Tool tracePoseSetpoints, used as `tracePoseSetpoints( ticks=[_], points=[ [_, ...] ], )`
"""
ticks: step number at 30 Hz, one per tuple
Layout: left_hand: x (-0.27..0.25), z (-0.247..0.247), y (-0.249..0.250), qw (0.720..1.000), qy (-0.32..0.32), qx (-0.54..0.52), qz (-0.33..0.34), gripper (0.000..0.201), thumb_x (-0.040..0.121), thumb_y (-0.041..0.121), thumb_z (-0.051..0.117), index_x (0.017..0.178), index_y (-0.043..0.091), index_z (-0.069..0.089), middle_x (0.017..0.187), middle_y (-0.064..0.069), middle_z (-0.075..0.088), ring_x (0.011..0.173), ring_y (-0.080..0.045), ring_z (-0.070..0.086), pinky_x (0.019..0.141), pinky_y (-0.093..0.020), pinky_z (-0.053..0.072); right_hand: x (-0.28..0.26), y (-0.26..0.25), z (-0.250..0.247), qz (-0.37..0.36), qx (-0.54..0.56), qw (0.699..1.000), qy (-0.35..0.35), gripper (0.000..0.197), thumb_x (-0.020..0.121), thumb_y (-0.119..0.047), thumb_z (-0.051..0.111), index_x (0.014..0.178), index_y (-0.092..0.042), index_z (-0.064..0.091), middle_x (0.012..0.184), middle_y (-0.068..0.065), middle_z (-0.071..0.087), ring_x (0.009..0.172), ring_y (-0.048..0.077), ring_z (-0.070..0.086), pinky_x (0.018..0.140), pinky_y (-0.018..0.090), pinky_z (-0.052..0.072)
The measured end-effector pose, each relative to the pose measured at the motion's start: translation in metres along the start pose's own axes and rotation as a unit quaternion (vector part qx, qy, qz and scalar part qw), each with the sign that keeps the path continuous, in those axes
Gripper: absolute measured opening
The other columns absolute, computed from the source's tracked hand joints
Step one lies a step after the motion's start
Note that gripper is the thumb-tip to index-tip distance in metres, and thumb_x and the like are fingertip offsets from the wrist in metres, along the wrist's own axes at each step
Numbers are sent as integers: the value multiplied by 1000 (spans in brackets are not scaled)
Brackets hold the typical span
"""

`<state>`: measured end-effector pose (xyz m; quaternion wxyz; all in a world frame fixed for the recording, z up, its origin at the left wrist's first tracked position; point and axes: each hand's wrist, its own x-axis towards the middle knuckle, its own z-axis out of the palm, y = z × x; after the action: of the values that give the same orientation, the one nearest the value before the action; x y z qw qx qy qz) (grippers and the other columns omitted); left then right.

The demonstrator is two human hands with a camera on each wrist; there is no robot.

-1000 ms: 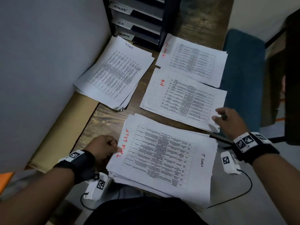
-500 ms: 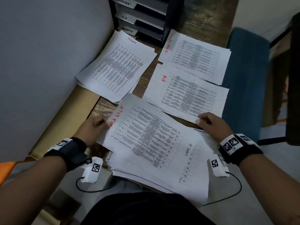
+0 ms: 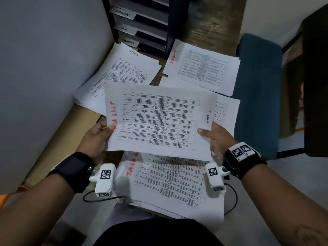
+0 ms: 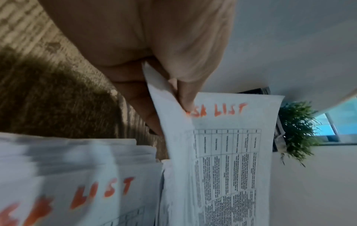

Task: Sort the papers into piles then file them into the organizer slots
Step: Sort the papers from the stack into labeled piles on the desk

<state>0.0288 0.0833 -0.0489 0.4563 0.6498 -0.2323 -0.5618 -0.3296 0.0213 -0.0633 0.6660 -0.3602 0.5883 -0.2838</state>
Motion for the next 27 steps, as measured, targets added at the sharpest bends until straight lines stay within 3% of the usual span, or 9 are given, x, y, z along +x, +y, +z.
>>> tracePoseSetpoints(
  ticks=[1, 3, 6, 9, 12, 16, 20, 25, 27],
  points=[
    [1, 3, 1, 1000, -10, -3, 0, 10, 99, 8, 53, 93, 12, 60, 91, -4, 77, 75, -13, 72, 66, -23, 60, 1, -2, -2, -6, 20, 1000, 22, 40, 93, 1, 57, 131, -13, 54, 115, -1, 71, 96, 13, 71, 68, 21, 55],
    [1, 4, 3, 999, -34, 15, 3, 6, 96, 12, 59, 98, 12, 64, 103, -10, 74, 86, -19, 70, 74, -28, 60, 1, -3, -11, -14, 56, 997, 56, 45, 92, 2, 57, 133, -14, 52, 119, -1, 70, 108, 16, 67, 85, 32, 54],
    [-1, 7, 3, 995, -64, 74, -1, 9, 89, 17, 68, 97, 13, 66, 93, -1, 75, 79, -16, 71, 71, -29, 60, 1, -4, -30, -27, 51, 994, 88, 46, 91, -9, 62, 135, -17, 52, 127, 2, 66, 120, 24, 60, 106, 49, 41],
    [-4, 2, -7, 982, -73, 177, 8, 29, 86, 20, 73, 93, -4, 57, 73, -5, 70, 64, -17, 66, 67, -35, 57, -1, -7, -49, -15, 42, 993, 112, 36, 95, -13, 59, 130, -22, 56, 124, 1, 68, 115, 28, 64, 101, 54, 45],
    [-7, -8, -23, 949, -107, 296, 11, 32, 83, 28, 77, 78, 4, 56, 60, 2, 62, 56, -11, 56, 63, -33, 48, 0, -14, -65, 0, 9, 990, 143, 30, 97, -19, 56, 126, -27, 59, 117, -1, 71, 107, 29, 67, 88, 53, 53],
    [-15, -17, -43, 880, -124, 458, -4, 45, 68, 50, 85, 78, 17, 56, 66, 2, 65, 58, -8, 54, 56, -27, 36, 2, -21, -78, -6, -15, 984, 176, 31, 99, -15, 53, 129, -22, 57, 119, -1, 69, 101, 20, 67, 88, 41, 55],
    [-17, -18, -57, 863, -127, 488, -12, 53, 61, 56, 86, 82, 20, 53, 64, 4, 57, 55, -6, 43, 54, -28, 28, 3, -24, -81, -12, -14, 983, 180, 23, 100, -12, 51, 121, -21, 56, 103, -8, 67, 87, 7, 64, 54, 14, 52],
    [-15, -13, -54, 854, -131, 504, -16, 50, 64, 53, 85, 84, 19, 54, 69, 4, 60, 59, -9, 45, 56, -29, 30, 12, -21, -87, -7, -37, 983, 178, 21, 98, -17, 55, 119, -22, 59, 110, -5, 70, 92, 11, 67, 69, 27, 51],
    [-14, -11, -51, 859, -117, 498, -10, 48, 66, 57, 82, 82, 20, 55, 71, 3, 64, 61, -10, 50, 56, -28, 34, 19, -24, -78, -4, -22, 987, 158, 23, 97, -18, 57, 119, -24, 61, 118, 1, 70, 98, 19, 69, 84, 40, 55]
  ],
)
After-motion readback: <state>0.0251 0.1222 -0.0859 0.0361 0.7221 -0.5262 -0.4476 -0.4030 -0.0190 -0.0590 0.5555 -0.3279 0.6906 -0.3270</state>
